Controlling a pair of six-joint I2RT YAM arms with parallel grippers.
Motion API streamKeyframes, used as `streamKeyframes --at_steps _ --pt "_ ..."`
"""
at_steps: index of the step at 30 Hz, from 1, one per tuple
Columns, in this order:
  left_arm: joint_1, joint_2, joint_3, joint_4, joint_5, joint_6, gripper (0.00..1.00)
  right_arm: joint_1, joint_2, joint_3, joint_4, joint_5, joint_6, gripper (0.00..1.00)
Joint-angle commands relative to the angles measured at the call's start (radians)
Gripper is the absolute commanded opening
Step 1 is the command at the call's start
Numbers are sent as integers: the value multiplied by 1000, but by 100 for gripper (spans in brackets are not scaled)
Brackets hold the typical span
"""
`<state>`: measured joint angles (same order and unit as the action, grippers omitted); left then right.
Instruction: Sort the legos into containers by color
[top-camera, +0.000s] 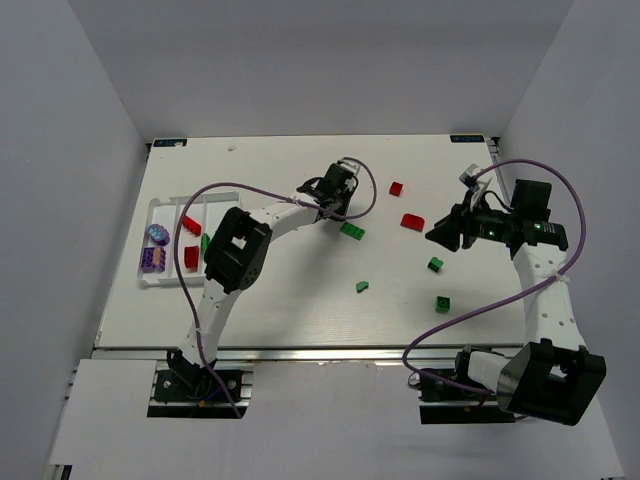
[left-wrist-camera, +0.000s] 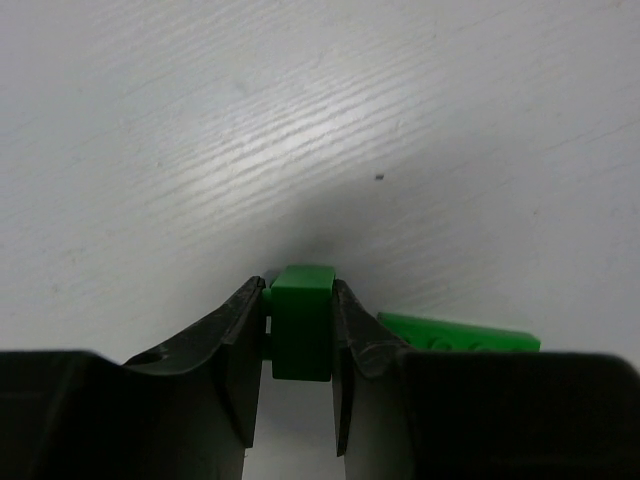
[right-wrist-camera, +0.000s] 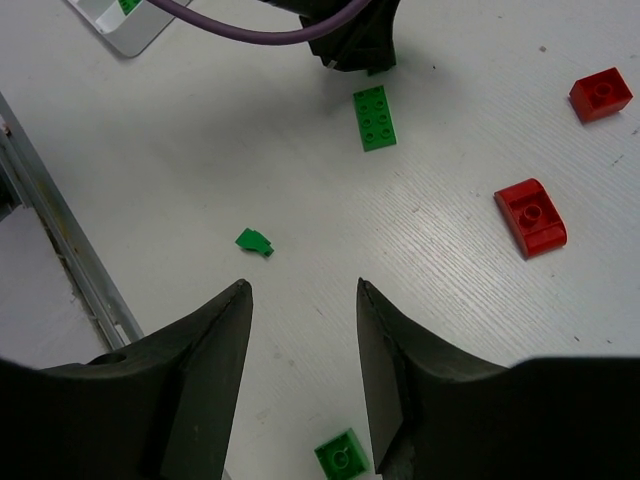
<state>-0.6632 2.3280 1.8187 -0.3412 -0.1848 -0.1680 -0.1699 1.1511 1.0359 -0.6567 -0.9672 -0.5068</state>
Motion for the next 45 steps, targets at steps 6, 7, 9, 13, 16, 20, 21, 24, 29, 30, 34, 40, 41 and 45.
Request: streamKeyframes --at_steps 6,7,9,13,16,20,21,24,29,30,34,40,41,45 --pt "36 -367 -232 -47 -50 -106 1 -2 -8 10 -107 27 -153 76" --pt "66 -405 -264 -64 -51 -134 2 1 -7 13 -119 34 -194 84" --pt "114 -528 -335 -99 -35 -148 2 6 -1 12 -153 59 -232 89" --pt "308 -697 -514 -157 -30 -147 2 9 13 3 -172 68 -269 88" --pt "431 -746 -562 -197 -31 -122 2 23 21 -11 -147 68 -231 77" --pt "519 -734 -570 -179 -27 -111 2 67 56 -7 -119 131 -151 0" --pt "537 -708 -564 -173 -30 -108 2 79 61 -1 -121 148 -141 0" --pt "565 -653 -529 -170 -48 -108 1 93 59 4 -118 174 -134 0" --pt "606 -533 -486 -171 -61 -119 3 96 39 -5 -113 238 -139 30" --pt "609 -524 -481 -170 -62 -120 8 96 41 -8 -118 261 -145 36" --pt "614 -490 -449 -170 -67 -123 39 98 33 -23 -123 311 -165 53" --pt "614 -515 -429 -179 -58 -140 84 96 15 -50 -116 361 -187 76" --pt "614 -528 -430 -180 -51 -143 86 96 12 -54 -116 370 -190 89" --pt "614 -665 -466 -185 -21 -175 98 98 -1 -63 -135 401 -266 89"
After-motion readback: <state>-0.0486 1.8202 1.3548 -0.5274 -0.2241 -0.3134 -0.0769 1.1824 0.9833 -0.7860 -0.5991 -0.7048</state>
